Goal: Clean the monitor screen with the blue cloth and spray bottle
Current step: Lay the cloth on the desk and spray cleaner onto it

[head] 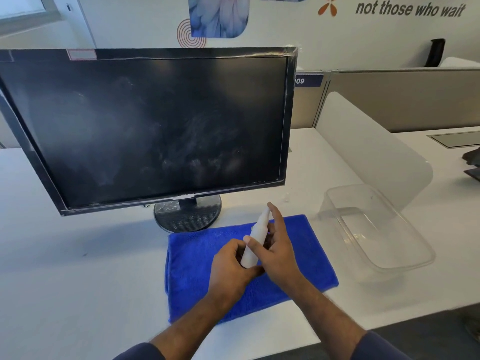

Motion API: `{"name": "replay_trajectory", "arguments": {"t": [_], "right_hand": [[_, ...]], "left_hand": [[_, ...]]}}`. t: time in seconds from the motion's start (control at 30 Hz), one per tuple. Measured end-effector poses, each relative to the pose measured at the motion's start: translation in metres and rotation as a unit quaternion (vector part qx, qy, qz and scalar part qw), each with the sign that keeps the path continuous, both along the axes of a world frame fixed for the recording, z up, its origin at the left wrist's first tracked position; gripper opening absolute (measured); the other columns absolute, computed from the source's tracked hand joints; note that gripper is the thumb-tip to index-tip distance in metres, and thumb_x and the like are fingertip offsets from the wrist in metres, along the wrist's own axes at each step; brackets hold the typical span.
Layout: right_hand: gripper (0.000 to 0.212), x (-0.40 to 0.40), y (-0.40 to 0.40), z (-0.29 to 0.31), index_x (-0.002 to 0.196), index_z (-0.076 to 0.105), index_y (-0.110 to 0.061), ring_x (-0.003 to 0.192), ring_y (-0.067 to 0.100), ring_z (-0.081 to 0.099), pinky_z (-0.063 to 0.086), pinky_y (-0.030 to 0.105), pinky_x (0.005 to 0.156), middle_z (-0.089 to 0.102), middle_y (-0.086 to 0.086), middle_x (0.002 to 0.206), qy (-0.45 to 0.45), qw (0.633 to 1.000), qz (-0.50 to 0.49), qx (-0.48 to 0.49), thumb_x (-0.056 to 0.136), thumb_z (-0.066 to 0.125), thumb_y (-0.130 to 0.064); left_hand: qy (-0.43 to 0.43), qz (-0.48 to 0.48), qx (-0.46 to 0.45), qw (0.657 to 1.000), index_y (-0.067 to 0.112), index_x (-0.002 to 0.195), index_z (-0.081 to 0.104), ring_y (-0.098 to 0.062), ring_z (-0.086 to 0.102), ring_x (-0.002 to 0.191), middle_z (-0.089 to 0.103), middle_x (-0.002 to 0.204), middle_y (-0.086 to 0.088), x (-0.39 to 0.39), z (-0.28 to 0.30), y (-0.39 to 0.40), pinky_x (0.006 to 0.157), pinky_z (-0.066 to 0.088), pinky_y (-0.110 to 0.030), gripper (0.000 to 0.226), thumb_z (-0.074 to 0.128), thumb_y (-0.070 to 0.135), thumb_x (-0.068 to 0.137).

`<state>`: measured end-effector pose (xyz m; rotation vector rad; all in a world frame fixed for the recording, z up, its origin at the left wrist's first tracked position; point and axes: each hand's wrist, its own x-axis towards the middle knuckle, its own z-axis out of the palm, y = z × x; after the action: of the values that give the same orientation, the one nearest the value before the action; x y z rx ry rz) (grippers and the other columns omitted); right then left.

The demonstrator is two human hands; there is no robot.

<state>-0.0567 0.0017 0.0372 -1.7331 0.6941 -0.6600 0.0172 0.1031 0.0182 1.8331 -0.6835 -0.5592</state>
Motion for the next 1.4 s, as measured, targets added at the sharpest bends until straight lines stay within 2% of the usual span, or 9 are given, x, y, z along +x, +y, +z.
{"name": "replay_trajectory", "arguments": {"t": [0.23, 0.33, 0.43, 0.53, 0.63, 0.77, 0.93, 1.3, 1.4], "right_hand": [[0.075, -0.003, -0.004, -0.003, 0.142, 0.012, -0.058, 0.104, 0.015, 0.063, 0.058, 0.026, 0.083, 0.039, -0.006, 0.145, -0.014, 1.000, -0.016, 0.014, 0.096, 0.060, -0.023], [0.063, -0.010, -0.019, -0.002, 0.143, 0.029, -0.048, 0.078, 0.022, 0.069, 0.062, 0.043, 0.067, 0.056, 0.007, 0.120, -0.038, 0.998, -0.051, 0.029, 0.097, 0.056, -0.015], [0.056, -0.025, -0.035, -0.001, 0.140, 0.035, -0.043, 0.061, 0.025, 0.067, 0.059, 0.042, 0.049, 0.059, 0.011, 0.106, -0.007, 0.997, -0.071, -0.011, 0.097, 0.055, -0.013], [0.061, -0.042, -0.049, -0.005, 0.144, 0.032, -0.045, 0.082, 0.024, 0.066, 0.060, 0.048, 0.072, 0.058, 0.005, 0.132, 0.067, 0.990, -0.076, -0.096, 0.094, 0.054, -0.020], [0.064, -0.056, -0.057, -0.009, 0.148, 0.030, -0.040, 0.112, 0.021, 0.060, 0.050, 0.038, 0.098, 0.049, -0.009, 0.144, 0.149, 0.974, -0.073, -0.155, 0.093, 0.053, -0.017], [0.061, -0.067, -0.059, -0.018, 0.152, 0.026, -0.029, 0.120, 0.020, 0.054, 0.041, 0.027, 0.097, 0.050, -0.001, 0.142, 0.255, 0.948, -0.059, -0.179, 0.096, 0.050, -0.020], [0.059, -0.075, -0.054, -0.023, 0.152, 0.026, -0.028, 0.116, 0.021, 0.057, 0.046, 0.030, 0.095, 0.049, 0.001, 0.142, 0.303, 0.932, -0.057, -0.188, 0.098, 0.049, -0.022], [0.065, -0.080, -0.058, -0.029, 0.154, 0.014, -0.036, 0.069, 0.010, 0.054, 0.040, 0.016, 0.054, 0.049, -0.003, 0.105, 0.364, 0.899, -0.109, -0.218, 0.099, 0.045, -0.024], [0.064, -0.079, -0.061, -0.031, 0.154, 0.013, -0.038, 0.069, 0.011, 0.054, 0.042, 0.021, 0.055, 0.050, -0.002, 0.099, 0.360, 0.900, -0.124, -0.214, 0.098, 0.043, -0.029]], "left_hand": [[-0.011, -0.054, -0.017, 0.998, 0.032, 0.099, 0.063, -0.004, 0.065, 0.085, 0.069, 0.094, 0.013, -0.005, -0.001, -0.003, 0.072, 0.056, -0.021, 0.052, 0.094, 0.033, 0.058], [-0.048, -0.100, 0.003, 0.994, 0.038, 0.112, 0.060, -0.001, 0.057, 0.090, 0.061, 0.101, 0.016, 0.005, -0.007, 0.002, 0.077, 0.049, -0.016, 0.065, 0.092, 0.049, 0.056], [-0.104, -0.074, 0.034, 0.991, 0.038, 0.112, 0.058, 0.002, 0.055, 0.096, 0.057, 0.104, 0.018, 0.029, -0.019, 0.015, 0.079, 0.046, -0.013, 0.049, 0.082, 0.052, 0.072], [-0.187, -0.005, 0.084, 0.979, 0.029, 0.113, 0.060, -0.003, 0.055, 0.102, 0.057, 0.108, 0.014, 0.062, -0.035, 0.031, 0.089, 0.048, -0.025, 0.038, 0.073, 0.047, 0.083], [-0.271, 0.025, 0.153, 0.950, 0.020, 0.117, 0.062, -0.016, 0.055, 0.110, 0.060, 0.115, 0.006, 0.087, -0.048, 0.043, 0.098, 0.047, -0.035, 0.042, 0.068, 0.048, 0.086], [-0.297, 0.010, 0.222, 0.929, 0.018, 0.133, 0.055, -0.020, 0.051, 0.126, 0.055, 0.137, 0.001, 0.096, -0.063, 0.057, 0.108, 0.039, -0.038, 0.056, 0.057, 0.055, 0.090], [-0.292, -0.010, 0.263, 0.920, 0.023, 0.152, 0.036, -0.018, 0.025, 0.149, 0.032, 0.160, 0.004, 0.089, -0.075, 0.064, 0.122, 0.022, -0.039, 0.069, 0.039, 0.061, 0.095], [-0.307, -0.019, 0.280, 0.910, 0.024, 0.154, 0.032, -0.017, 0.022, 0.150, 0.030, 0.161, 0.004, 0.091, -0.078, 0.066, 0.122, 0.018, -0.037, 0.083, 0.017, 0.073, 0.088], [-0.308, -0.020, 0.280, 0.909, 0.024, 0.153, 0.032, -0.018, 0.023, 0.150, 0.030, 0.161, 0.004, 0.090, -0.077, 0.065, 0.122, 0.018, -0.037, 0.087, 0.012, 0.074, 0.085]]}}
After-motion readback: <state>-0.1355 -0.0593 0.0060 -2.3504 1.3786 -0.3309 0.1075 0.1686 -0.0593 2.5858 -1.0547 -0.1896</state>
